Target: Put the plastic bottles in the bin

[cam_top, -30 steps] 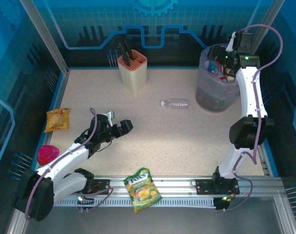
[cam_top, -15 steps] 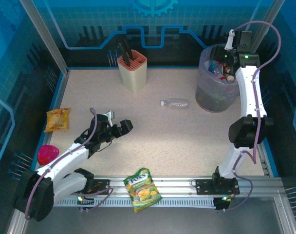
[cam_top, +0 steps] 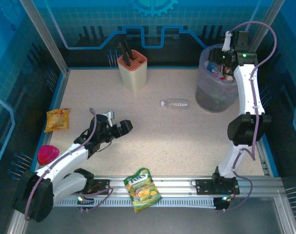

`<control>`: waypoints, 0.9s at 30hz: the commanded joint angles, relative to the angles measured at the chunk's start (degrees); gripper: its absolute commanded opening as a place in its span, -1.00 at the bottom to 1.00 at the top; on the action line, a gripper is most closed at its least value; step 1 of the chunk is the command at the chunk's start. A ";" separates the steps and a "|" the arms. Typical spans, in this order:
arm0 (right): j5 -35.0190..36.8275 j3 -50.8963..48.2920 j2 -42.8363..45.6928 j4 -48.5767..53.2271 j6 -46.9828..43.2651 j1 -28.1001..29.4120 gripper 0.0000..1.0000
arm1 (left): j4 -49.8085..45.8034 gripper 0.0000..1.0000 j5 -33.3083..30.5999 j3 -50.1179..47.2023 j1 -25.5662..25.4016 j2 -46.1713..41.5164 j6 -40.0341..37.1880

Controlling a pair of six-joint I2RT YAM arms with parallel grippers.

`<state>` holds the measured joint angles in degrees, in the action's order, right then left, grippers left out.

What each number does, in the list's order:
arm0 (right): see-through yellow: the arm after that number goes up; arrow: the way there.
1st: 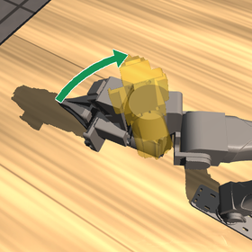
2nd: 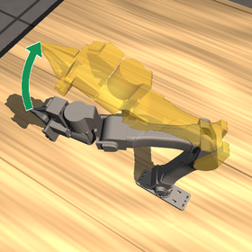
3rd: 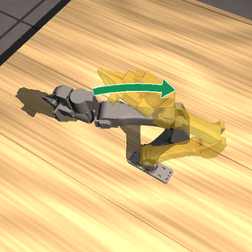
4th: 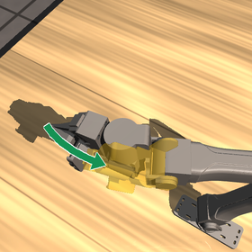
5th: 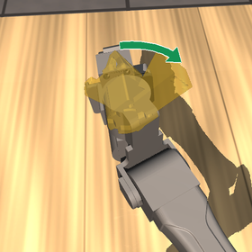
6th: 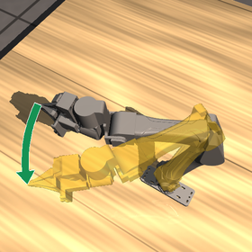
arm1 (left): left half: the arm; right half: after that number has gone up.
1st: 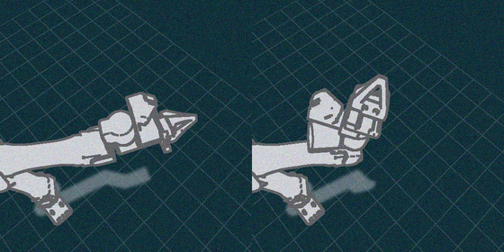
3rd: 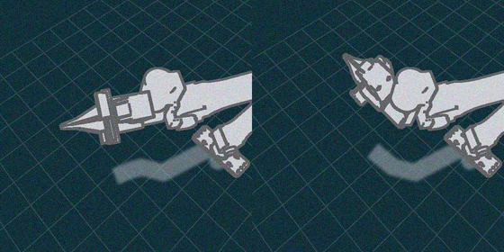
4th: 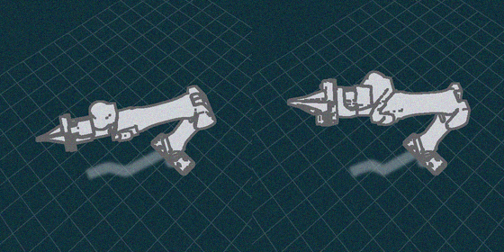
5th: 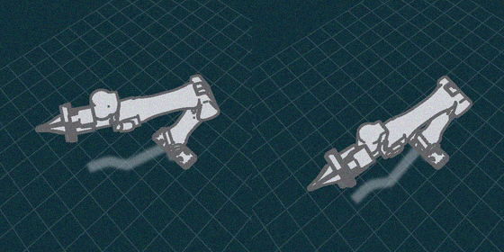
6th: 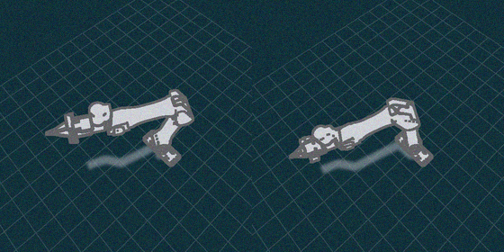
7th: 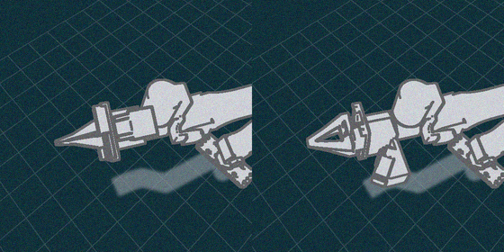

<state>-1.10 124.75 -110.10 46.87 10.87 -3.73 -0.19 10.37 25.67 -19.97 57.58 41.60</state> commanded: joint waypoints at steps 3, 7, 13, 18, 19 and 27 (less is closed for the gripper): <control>4.14 3.10 4.05 2.30 -7.66 3.63 0.20 | -1.06 0.99 0.58 2.41 0.63 0.40 -1.70; 5.06 -1.18 7.93 0.49 -14.53 7.71 0.28 | -0.83 0.99 1.05 2.63 0.70 1.30 -1.95; 2.89 -7.36 11.27 3.99 -33.51 15.50 0.51 | -1.18 0.98 0.97 2.46 0.67 1.04 -2.50; 1.39 -8.83 10.01 9.77 -42.12 17.43 0.61 | -0.34 0.98 1.28 2.28 0.72 1.74 -2.54; 0.92 -9.50 9.78 9.90 -43.23 17.62 0.63 | -0.34 0.98 1.37 2.28 0.66 1.81 -2.58; 4.53 -14.71 4.59 10.18 -55.71 23.10 0.94 | -1.53 0.99 0.62 1.93 0.72 0.52 -2.76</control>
<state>0.56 111.57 -102.17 54.87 -37.26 16.03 -0.21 10.37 26.52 -19.97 59.07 40.34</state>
